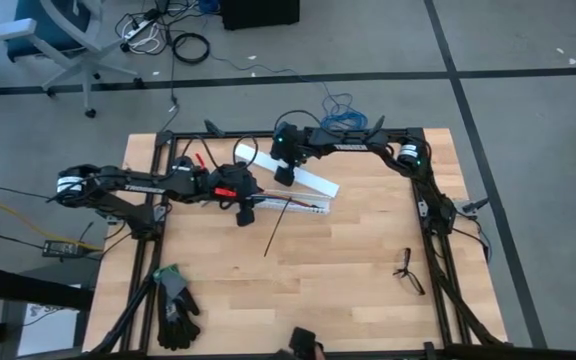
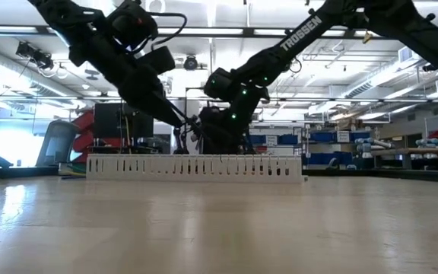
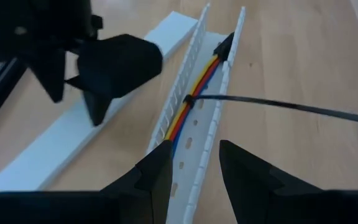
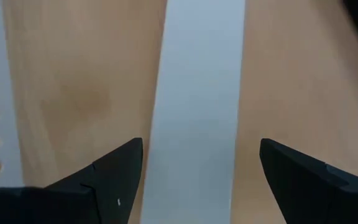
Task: Ziptie cables
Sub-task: Close the white cable duct
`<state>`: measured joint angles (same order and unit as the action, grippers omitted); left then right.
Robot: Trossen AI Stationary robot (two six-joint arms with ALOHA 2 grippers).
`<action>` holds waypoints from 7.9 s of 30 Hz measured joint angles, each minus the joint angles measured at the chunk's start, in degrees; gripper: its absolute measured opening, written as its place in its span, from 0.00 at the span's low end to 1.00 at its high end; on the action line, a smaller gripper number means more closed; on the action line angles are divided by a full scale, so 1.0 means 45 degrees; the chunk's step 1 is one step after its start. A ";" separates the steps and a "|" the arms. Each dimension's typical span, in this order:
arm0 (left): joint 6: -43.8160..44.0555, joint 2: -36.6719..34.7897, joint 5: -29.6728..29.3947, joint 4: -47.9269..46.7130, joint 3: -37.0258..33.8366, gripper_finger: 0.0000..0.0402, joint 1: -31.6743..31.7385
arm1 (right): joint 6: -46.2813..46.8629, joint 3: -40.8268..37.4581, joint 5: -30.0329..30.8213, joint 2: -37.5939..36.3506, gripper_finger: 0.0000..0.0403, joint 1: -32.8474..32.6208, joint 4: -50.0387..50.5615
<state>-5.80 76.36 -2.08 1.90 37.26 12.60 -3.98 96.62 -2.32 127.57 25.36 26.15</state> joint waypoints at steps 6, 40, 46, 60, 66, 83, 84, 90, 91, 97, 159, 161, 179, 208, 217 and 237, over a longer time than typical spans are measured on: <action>0.0024 -0.0001 0.0003 0.0100 0.0005 0.35 0.0000 | -0.0700 0.0005 -0.1029 0.0000 0.77 0.0228 0.1259; 0.0077 0.0008 0.0013 0.0337 0.0005 0.35 0.0000 | -0.1178 -0.0886 -0.0502 -0.0790 0.52 0.0486 0.2233; 0.0077 0.0008 0.0013 0.0310 0.0005 0.35 0.0000 | -0.1150 -0.0879 -0.0430 -0.1180 0.51 0.0493 0.2964; -0.0331 0.0037 0.0067 0.0076 0.0019 0.35 0.0000 | -0.0474 -0.0844 -0.0420 -0.3587 0.51 0.0246 0.4470; -0.0372 0.0037 0.0076 -0.0263 0.0019 0.35 0.0029 | 0.0144 -0.0994 -0.0257 -0.4559 0.45 -0.0411 0.5622; -0.1708 0.0041 0.0971 0.1102 0.0019 0.35 0.0029 | 0.7163 -1.1137 0.2652 -1.0870 0.32 -0.3954 0.0182; -0.1959 0.0044 0.1080 0.1570 0.0019 0.35 0.0029 | 0.7697 -1.1661 0.2862 -1.1184 0.32 -0.4217 -0.0365; -0.2377 0.1339 0.1860 0.3707 0.0472 0.35 0.0054 | 0.9628 -1.3237 0.4282 -1.2052 0.32 -0.5668 -0.2462; -0.2378 0.1755 0.1987 0.3644 0.0749 0.35 0.0058 | 0.9750 -1.3260 0.4514 -1.2053 0.32 -0.5865 -0.2546; -0.3027 0.4355 0.1975 0.3495 0.2895 0.35 0.0092 | 0.9988 -1.3265 0.5954 -1.2042 0.32 -0.7152 -0.2523; -0.4936 0.4336 0.1635 -0.4248 0.2797 0.02 0.1598 | 0.1336 -0.8691 -0.0982 -0.5343 0.53 -0.0471 -0.6287; -0.4931 0.4332 0.1635 -0.4217 0.2755 0.03 0.1598 | 0.0998 -0.8059 -0.0606 -0.4982 0.58 -0.0550 -0.5938; -0.4898 0.4336 0.1764 -0.4196 0.2735 0.04 0.1603 | 0.0491 -0.7155 0.0509 -0.4585 0.79 -0.0264 -0.2443; -0.4960 0.4341 0.1946 -0.4056 0.2732 0.05 0.1603 | 0.0168 -0.7130 0.0033 -0.3943 0.51 -0.0275 -0.1355; -0.4975 0.4341 0.1946 -0.4093 0.2739 0.05 0.1603 | 0.0168 -0.7135 0.0003 -0.3934 0.56 -0.0275 -0.1254; -0.4989 0.4341 0.1946 -0.4102 0.2739 0.05 0.1603 | 0.0550 -0.7208 -0.0178 -0.4711 0.52 -0.0543 -0.0271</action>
<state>-28.25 95.90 6.68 -16.56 49.58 19.81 -1.50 64.18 -3.12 106.37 22.91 24.93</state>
